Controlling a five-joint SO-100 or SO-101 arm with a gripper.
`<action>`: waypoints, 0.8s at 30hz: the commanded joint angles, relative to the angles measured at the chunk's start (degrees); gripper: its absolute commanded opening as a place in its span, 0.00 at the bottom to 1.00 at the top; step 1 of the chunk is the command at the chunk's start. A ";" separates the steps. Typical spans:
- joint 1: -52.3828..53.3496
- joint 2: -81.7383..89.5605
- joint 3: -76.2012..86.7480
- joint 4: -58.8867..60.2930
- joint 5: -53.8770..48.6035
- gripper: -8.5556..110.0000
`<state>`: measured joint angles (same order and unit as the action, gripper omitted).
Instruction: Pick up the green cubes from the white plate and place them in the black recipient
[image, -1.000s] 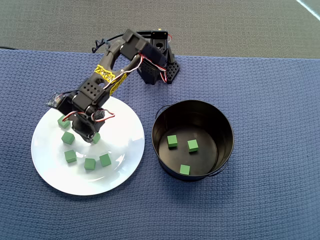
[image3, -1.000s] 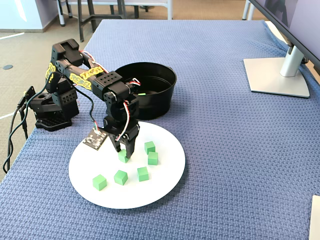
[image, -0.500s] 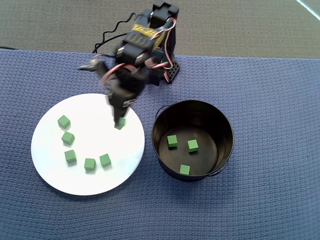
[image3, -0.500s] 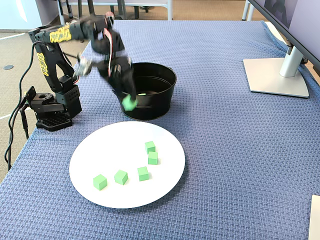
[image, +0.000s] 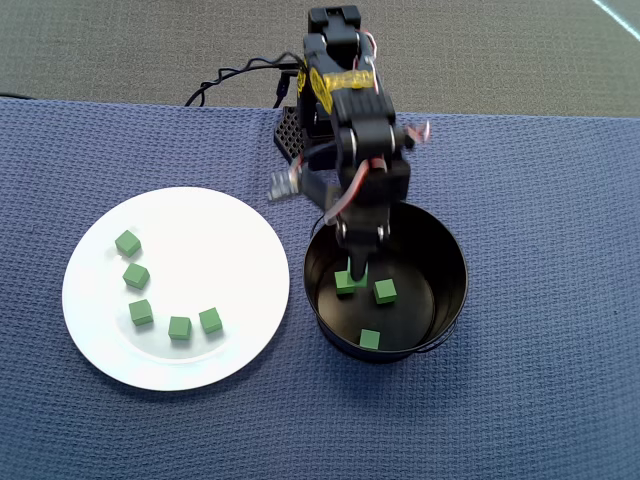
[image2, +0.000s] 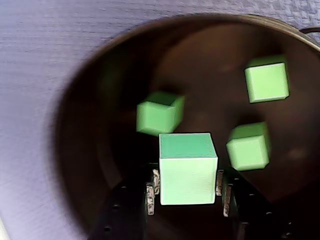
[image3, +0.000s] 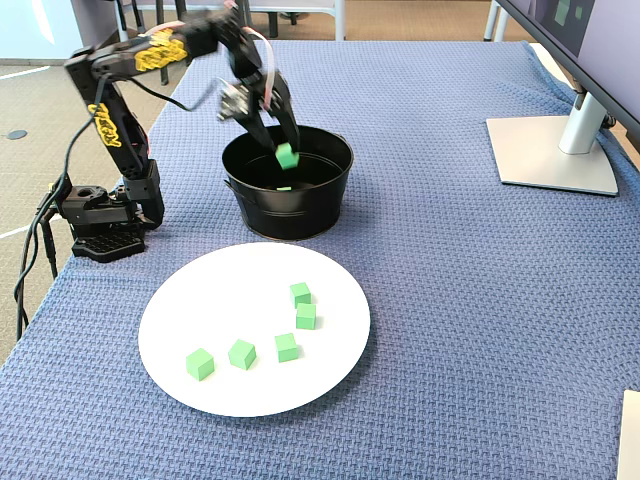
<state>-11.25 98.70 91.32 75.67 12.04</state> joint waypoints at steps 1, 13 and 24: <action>-1.49 -2.02 1.93 -3.16 -1.58 0.08; -0.35 1.85 1.41 -0.62 -4.83 0.43; 13.01 4.48 -21.62 17.14 -8.88 0.30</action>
<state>-1.76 99.05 77.52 88.24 5.89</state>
